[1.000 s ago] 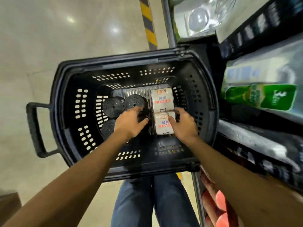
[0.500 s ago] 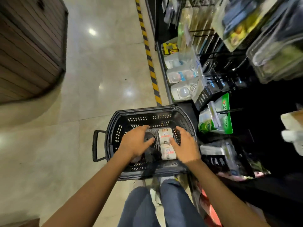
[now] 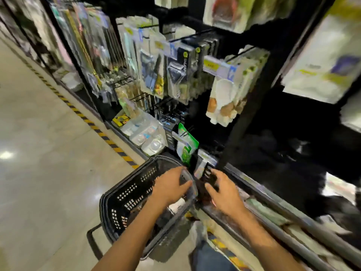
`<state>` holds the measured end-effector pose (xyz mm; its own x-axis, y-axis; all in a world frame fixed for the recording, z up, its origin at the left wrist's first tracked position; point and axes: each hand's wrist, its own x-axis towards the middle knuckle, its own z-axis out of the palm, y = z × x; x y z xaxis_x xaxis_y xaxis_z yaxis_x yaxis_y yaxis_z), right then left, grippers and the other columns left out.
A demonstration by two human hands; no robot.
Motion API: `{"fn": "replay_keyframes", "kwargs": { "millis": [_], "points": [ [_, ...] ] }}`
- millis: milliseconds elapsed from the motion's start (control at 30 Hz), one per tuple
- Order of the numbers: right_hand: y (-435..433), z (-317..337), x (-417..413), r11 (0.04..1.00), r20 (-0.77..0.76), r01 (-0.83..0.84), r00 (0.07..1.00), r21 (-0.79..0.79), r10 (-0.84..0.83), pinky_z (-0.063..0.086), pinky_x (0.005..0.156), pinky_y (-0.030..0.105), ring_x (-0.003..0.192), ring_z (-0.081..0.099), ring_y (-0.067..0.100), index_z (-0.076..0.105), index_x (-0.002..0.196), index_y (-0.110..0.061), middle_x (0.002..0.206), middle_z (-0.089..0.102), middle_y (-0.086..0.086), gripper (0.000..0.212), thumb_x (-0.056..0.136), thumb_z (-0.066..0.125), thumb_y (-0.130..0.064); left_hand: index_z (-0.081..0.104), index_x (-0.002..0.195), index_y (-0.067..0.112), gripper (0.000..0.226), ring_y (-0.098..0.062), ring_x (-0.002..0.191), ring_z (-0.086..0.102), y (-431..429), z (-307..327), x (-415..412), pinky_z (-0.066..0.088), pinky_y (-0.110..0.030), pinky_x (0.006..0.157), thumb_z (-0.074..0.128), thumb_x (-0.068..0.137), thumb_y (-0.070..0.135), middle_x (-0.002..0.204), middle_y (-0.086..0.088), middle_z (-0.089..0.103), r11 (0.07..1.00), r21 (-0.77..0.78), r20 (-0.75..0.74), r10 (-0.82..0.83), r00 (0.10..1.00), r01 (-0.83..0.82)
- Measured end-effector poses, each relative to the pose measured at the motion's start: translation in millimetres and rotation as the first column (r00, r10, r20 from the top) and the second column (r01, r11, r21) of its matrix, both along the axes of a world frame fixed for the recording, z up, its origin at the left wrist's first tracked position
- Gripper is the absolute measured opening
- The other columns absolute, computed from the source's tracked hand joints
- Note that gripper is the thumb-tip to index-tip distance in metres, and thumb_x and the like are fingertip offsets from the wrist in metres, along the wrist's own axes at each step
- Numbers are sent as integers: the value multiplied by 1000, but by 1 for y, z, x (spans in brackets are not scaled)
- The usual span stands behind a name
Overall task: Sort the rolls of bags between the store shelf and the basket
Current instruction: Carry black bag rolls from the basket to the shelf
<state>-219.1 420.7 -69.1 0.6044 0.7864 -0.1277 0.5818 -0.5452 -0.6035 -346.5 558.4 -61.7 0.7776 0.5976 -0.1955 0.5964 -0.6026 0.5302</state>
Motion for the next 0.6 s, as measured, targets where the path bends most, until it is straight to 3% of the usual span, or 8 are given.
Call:
{"fn": "replay_keyframes", "kwargs": {
  "millis": [167, 267, 467, 600],
  "points": [
    [-89, 24, 23, 964, 40, 265, 963, 24, -266, 33, 101, 29, 129, 44, 23, 40, 139, -13, 141, 47, 6, 57, 91, 47, -43, 39, 142, 22, 61, -17, 129, 45, -56, 23, 53, 35, -27, 101, 52, 90, 51, 141, 1, 48, 966, 23, 18, -257, 966, 257],
    [-135, 29, 42, 922, 50, 382, 922, 57, -385, 30, 106, 29, 133, 40, 20, 37, 141, -14, 144, 43, 4, 55, 94, 53, -37, 42, 138, 26, 61, -19, 126, 48, -89, 31, 86, 39, -30, 100, 49, 86, 55, 138, 1, 52, 924, 29, 10, -381, 924, 381],
    [-226, 35, 83, 787, -1, 609, 791, 95, -612, 34, 105, 30, 132, 41, 19, 36, 142, -16, 145, 42, 3, 55, 94, 55, -32, 41, 139, 25, 56, -18, 123, 50, -160, 40, 163, 40, -32, 101, 55, 89, 46, 138, 2, 50, 835, 42, 42, -551, 834, 549],
    [-286, 32, 124, 708, -24, 699, 713, 96, -701, 37, 102, 32, 127, 45, 20, 37, 142, -17, 141, 47, 2, 54, 94, 54, -34, 38, 141, 25, 60, -14, 127, 46, -205, 34, 222, 39, -30, 102, 56, 89, 49, 140, 5, 48, 815, 22, 85, -579, 811, 579]
  ]
}}
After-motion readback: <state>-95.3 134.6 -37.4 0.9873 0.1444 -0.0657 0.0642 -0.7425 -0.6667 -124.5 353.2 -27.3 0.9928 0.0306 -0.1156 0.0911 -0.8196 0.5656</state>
